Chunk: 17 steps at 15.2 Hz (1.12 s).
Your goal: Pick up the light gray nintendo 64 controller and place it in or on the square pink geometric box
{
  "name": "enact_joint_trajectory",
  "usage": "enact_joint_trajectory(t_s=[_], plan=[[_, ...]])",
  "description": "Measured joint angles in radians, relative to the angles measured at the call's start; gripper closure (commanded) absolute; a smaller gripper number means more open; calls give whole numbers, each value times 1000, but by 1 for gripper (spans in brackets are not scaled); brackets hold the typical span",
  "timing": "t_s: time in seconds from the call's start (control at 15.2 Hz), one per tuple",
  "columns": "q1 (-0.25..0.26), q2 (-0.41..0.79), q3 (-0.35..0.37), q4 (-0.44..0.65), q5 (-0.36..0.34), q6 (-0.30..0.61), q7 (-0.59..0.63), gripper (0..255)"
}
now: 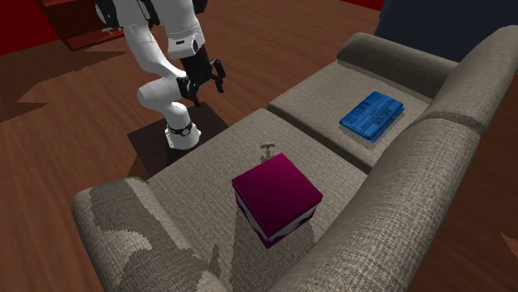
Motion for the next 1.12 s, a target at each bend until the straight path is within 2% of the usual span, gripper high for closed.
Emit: enact_joint_trajectory(t_s=[0.13,0.46,1.12], plan=[[1,4,9,-7,1,11,8,0],[13,59,97,-74,5,125,83,0],[14,290,301,-128,-38,380,283,0]])
